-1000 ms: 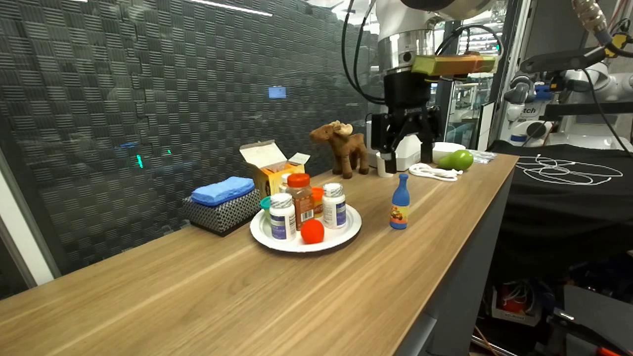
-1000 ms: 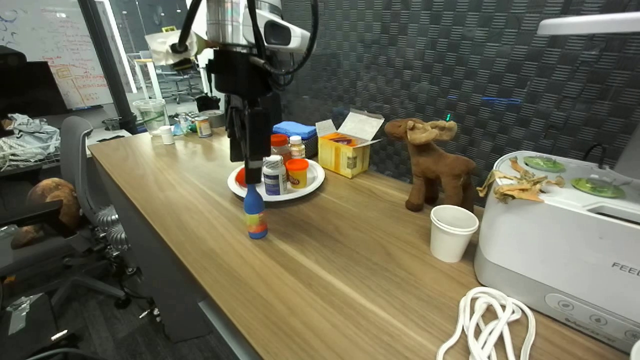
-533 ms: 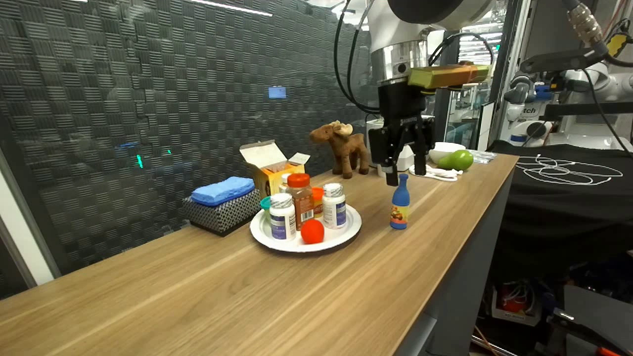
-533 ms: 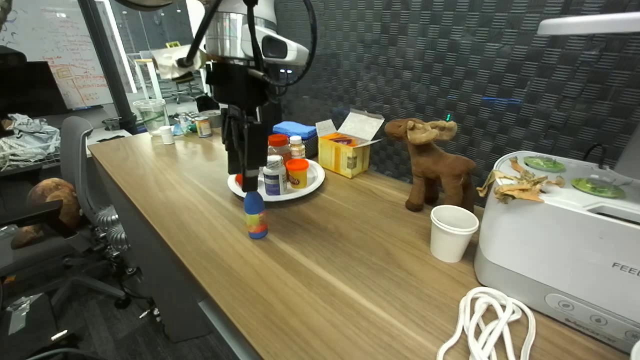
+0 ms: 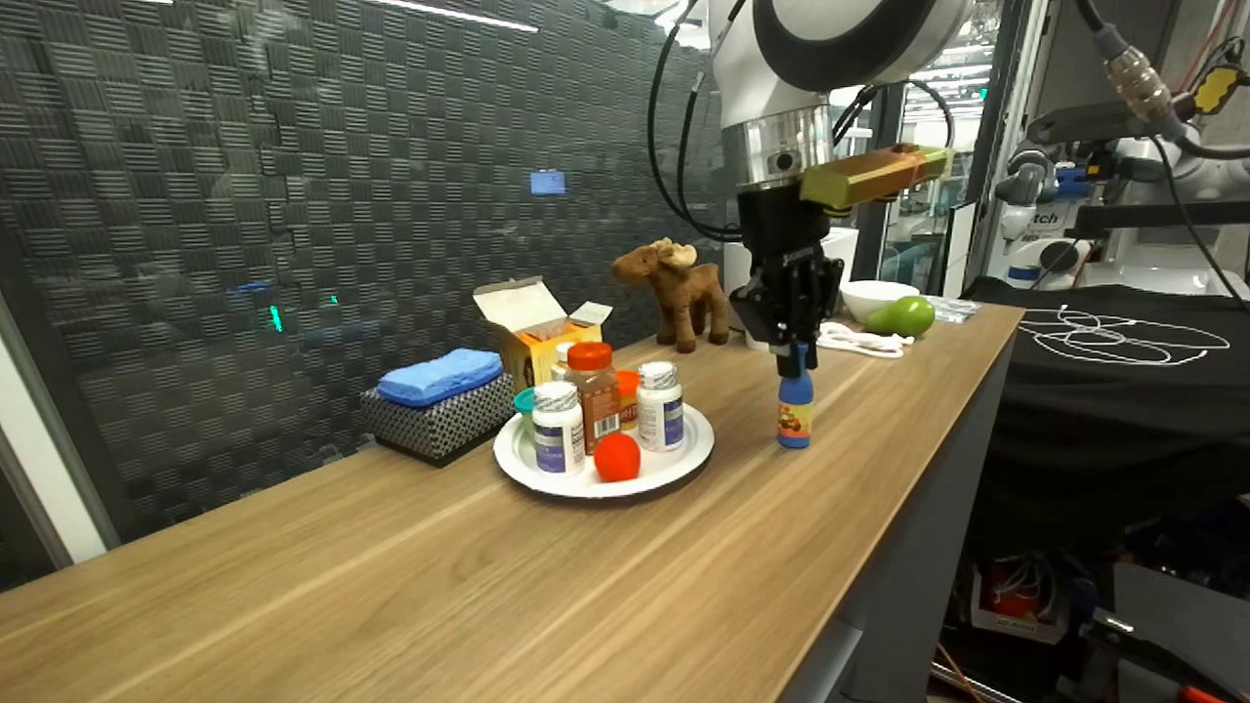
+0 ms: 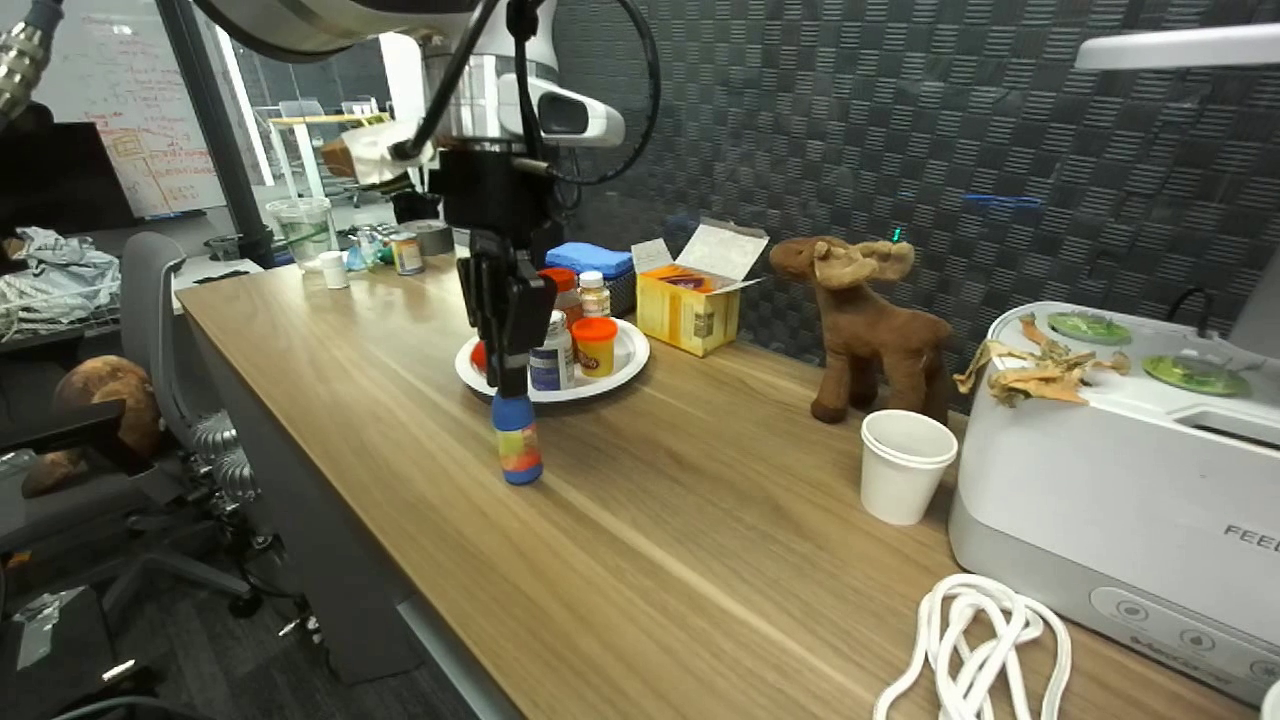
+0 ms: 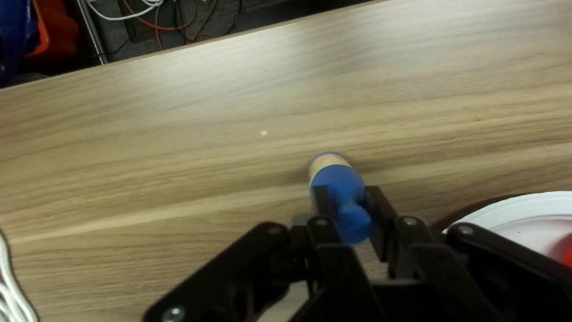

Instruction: Pick up all the objects surrounding the white plate and arrange them on the plate

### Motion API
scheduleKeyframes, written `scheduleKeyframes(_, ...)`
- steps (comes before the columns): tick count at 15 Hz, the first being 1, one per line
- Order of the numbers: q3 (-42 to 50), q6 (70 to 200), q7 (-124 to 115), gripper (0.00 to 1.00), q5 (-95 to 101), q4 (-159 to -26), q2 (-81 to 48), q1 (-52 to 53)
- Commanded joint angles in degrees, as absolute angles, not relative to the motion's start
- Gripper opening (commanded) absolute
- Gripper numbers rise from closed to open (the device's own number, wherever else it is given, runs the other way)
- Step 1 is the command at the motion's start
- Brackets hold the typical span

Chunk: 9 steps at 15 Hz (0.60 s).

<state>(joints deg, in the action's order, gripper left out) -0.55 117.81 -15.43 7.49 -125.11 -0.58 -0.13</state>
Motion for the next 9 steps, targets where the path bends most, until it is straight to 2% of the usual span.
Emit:
scheduleKeyframes(1,-0.58,118.9,-17.83,0.07,11.31,-125.96,1.42,0.26)
scheduleKeyframes(2,-0.55,118.67,-18.89,0.1,12.2,-125.93,1.69,0.21)
scheduleKeyframes(5,-0.57,118.11,-19.78,0.06,11.68,-125.36,2.19,0.14)
scheduleKeyframes(9,-1.29,117.99,-15.41,0.06,5.78,-123.99,2.59,0.86)
